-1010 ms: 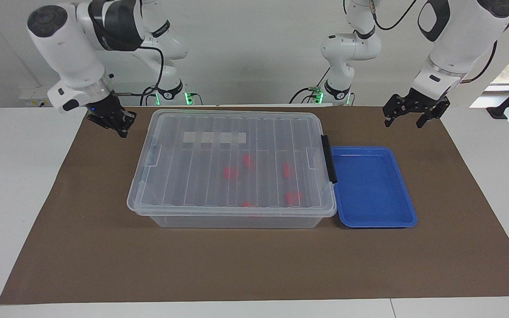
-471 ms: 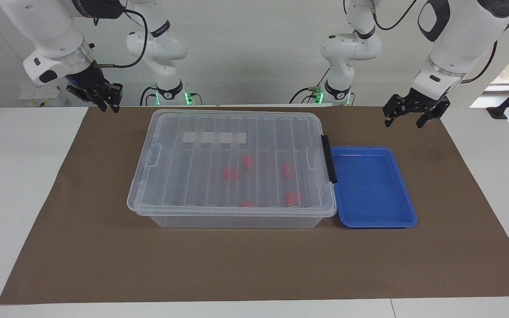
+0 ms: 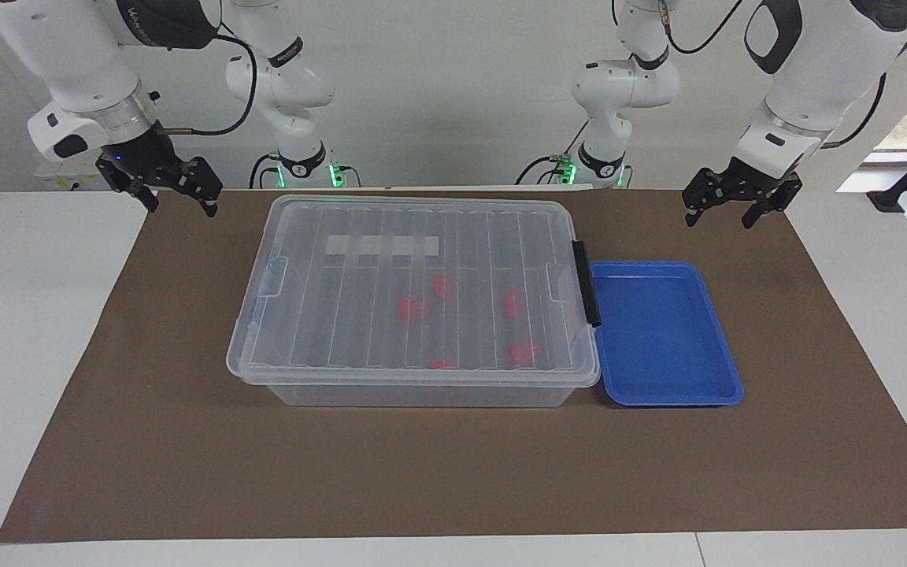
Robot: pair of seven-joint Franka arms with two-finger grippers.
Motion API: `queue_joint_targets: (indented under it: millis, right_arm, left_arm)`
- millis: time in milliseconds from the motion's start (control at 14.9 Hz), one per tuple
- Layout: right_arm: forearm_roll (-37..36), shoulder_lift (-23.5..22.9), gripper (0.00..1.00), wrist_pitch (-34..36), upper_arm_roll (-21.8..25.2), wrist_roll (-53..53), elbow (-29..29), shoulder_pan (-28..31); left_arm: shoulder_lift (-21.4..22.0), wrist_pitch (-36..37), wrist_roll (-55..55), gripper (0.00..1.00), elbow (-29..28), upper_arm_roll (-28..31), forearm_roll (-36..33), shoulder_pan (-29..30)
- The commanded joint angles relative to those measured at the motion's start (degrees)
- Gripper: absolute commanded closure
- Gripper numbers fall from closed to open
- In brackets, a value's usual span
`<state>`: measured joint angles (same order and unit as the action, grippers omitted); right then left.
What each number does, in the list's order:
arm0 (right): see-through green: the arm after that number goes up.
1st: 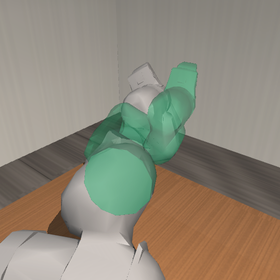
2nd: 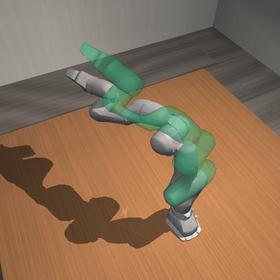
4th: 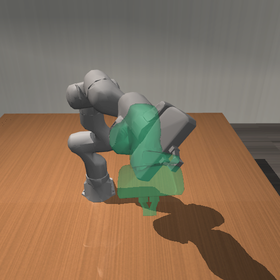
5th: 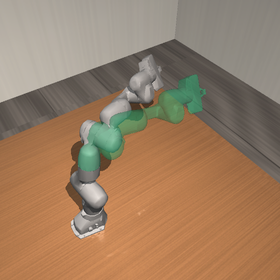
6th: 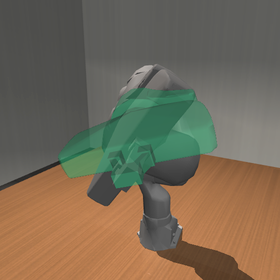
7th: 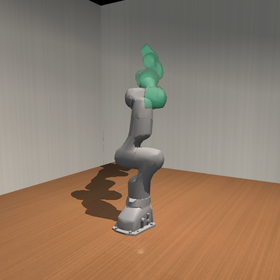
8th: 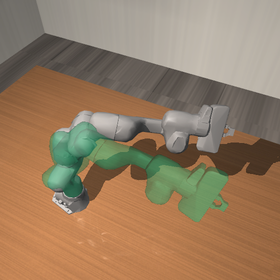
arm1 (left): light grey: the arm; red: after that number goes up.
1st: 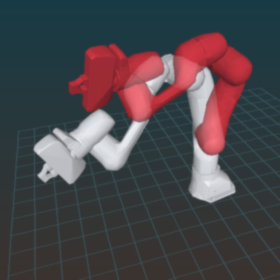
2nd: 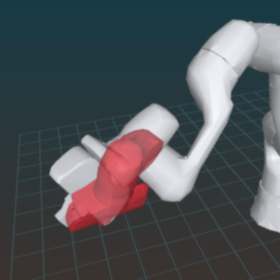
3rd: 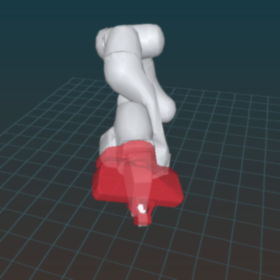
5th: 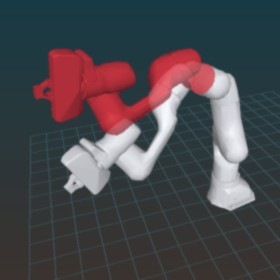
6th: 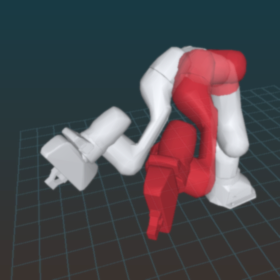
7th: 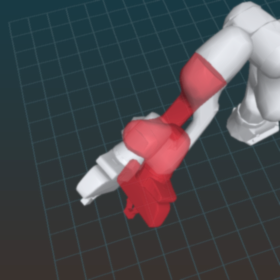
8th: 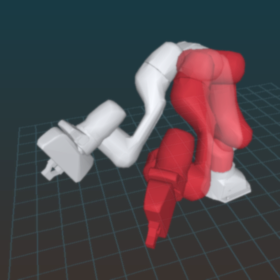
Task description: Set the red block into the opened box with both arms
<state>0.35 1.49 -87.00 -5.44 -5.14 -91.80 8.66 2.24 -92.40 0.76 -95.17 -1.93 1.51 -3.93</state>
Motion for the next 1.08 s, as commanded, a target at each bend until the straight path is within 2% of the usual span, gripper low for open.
queue_joint_targets:
  millis: [0,1010]
  right_arm:
    - [0.4,0.4,0.0,-1.3,-0.4,1.2,-0.7,1.0]
    - [0.3,0.5,0.0,-1.2,-0.4,1.3,-0.8,0.4]
  left_arm:
    - [0.7,-0.1,0.0,0.0,-0.4,0.4,-0.5,-0.2]
    - [0.7,-0.1,0.0,0.0,-0.4,0.4,-0.5,-0.2]
